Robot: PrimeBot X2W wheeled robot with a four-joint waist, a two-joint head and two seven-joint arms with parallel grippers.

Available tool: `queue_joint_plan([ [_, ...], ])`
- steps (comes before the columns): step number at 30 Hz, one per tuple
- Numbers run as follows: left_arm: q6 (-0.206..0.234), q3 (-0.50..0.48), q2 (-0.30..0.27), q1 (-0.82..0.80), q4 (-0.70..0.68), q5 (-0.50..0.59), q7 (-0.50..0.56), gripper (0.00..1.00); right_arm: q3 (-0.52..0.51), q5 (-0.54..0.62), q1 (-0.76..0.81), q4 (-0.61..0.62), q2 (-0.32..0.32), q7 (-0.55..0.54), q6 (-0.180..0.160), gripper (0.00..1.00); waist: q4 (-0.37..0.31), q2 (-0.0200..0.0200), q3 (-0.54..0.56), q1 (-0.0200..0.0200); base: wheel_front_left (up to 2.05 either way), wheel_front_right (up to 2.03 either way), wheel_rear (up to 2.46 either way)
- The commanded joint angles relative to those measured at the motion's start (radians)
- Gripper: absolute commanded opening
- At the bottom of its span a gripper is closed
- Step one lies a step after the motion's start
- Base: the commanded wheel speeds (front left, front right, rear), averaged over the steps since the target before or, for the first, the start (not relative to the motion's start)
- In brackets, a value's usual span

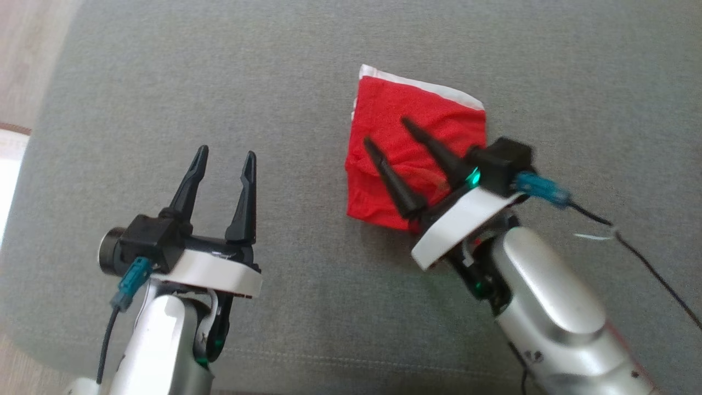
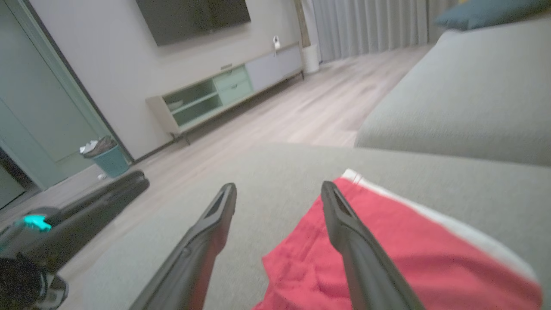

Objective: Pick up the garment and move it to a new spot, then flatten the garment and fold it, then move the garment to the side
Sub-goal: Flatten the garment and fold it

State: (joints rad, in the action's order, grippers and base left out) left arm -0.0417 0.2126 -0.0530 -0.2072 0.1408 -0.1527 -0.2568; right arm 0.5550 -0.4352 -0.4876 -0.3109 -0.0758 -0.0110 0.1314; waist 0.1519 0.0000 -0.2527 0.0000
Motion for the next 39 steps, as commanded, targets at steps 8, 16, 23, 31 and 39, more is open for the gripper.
queue_joint_plan([
  [8,0.010,-0.051,-0.014,-0.003,-0.039,0.014,-0.005,1.00,-0.249,0.141,0.087,0.186,-0.043,0.108,-0.001,1.00,-0.049,0.0000,0.006,0.0000,0.00,0.00,0.00],
  [16,0.020,-0.072,-0.035,0.014,-0.040,0.030,-0.005,1.00,-0.485,0.223,0.313,0.328,-0.032,0.062,-0.001,1.00,-0.090,0.0000,0.032,0.0000,0.00,0.00,0.00],
  [23,0.030,-0.075,-0.050,0.059,-0.029,0.039,-0.005,1.00,-0.522,0.247,0.431,0.398,-0.005,0.022,-0.001,1.00,-0.108,0.0000,0.090,0.0000,0.00,0.00,0.00],
  [31,0.038,-0.064,-0.051,0.126,-0.014,0.034,-0.004,1.00,-0.544,0.255,0.524,0.434,0.009,-0.011,-0.001,1.00,-0.111,0.0000,0.153,0.0000,0.00,0.00,0.00],
  [39,0.052,-0.061,-0.061,0.182,-0.021,0.029,0.011,1.00,-0.559,0.263,0.604,0.478,0.019,-0.048,-0.001,1.00,-0.111,0.0000,0.214,0.0000,0.00,0.00,0.00],
])
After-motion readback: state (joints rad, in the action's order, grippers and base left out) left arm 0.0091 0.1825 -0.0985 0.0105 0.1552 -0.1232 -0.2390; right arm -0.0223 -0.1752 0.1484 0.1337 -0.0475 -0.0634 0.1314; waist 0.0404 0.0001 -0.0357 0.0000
